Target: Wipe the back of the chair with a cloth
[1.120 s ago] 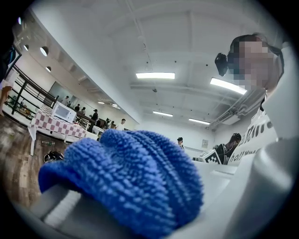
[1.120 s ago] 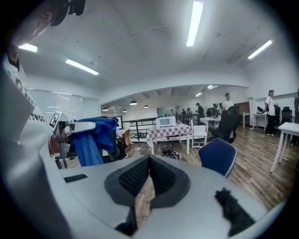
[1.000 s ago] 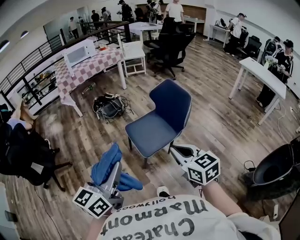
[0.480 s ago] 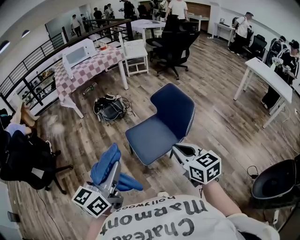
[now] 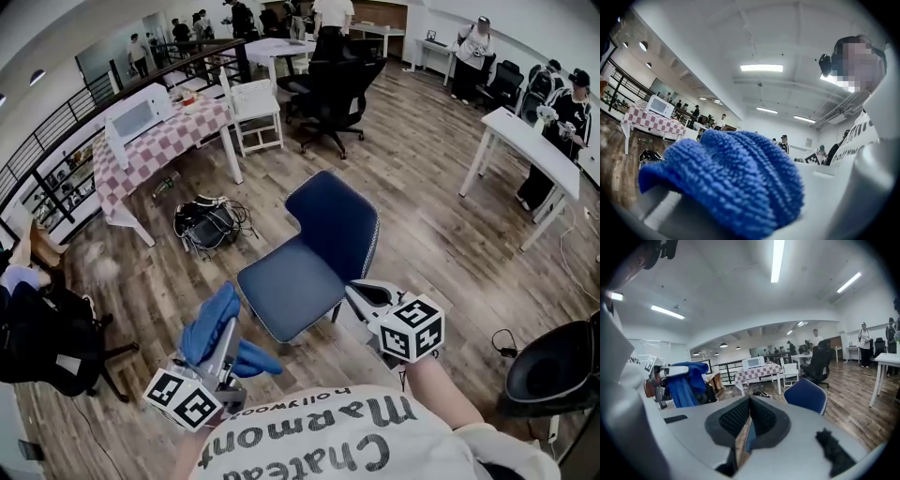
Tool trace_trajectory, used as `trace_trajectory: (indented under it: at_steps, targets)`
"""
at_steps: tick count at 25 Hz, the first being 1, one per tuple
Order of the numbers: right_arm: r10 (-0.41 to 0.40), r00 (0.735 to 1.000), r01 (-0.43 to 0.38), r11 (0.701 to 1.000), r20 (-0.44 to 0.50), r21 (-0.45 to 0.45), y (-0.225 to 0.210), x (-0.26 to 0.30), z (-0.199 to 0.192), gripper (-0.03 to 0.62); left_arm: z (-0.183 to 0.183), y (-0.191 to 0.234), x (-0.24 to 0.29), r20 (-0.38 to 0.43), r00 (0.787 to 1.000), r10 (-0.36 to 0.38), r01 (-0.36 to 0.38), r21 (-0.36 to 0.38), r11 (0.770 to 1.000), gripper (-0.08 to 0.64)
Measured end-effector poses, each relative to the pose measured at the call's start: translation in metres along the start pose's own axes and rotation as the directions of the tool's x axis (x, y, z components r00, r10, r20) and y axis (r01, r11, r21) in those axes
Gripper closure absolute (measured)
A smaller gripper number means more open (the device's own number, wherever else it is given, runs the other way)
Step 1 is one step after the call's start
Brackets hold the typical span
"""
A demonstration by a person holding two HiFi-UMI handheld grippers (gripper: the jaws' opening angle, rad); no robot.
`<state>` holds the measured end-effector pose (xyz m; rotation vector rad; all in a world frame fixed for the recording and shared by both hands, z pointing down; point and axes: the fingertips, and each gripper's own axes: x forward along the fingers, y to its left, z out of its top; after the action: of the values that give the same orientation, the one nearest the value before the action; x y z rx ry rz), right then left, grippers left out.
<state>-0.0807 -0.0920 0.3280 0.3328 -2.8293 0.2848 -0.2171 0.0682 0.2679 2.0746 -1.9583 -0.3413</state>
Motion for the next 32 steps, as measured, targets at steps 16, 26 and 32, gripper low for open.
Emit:
trace_trajectory:
  at_steps: [16,26,32]
  targets:
    - [0.055,0.996,-0.052,0.997,-0.067,0.059,-0.001,0.025,-0.038,0.580,-0.040,0.017,0.013,-0.081,0.995,0.058,-0.061,-0.032,0.998,0.533]
    - [0.049,0.992,-0.034,0.992,-0.114,0.125,-0.010,0.050,-0.059,0.580,-0.056,0.047,0.024,-0.135,0.990,0.044,-0.055,-0.078,0.995,0.532]
    - [0.000,0.990,0.019,0.991,-0.140,0.135,-0.026,0.082,-0.055,0.580,-0.055,0.084,0.056,-0.150,0.988,-0.017,0.001,-0.108,0.994,0.533]
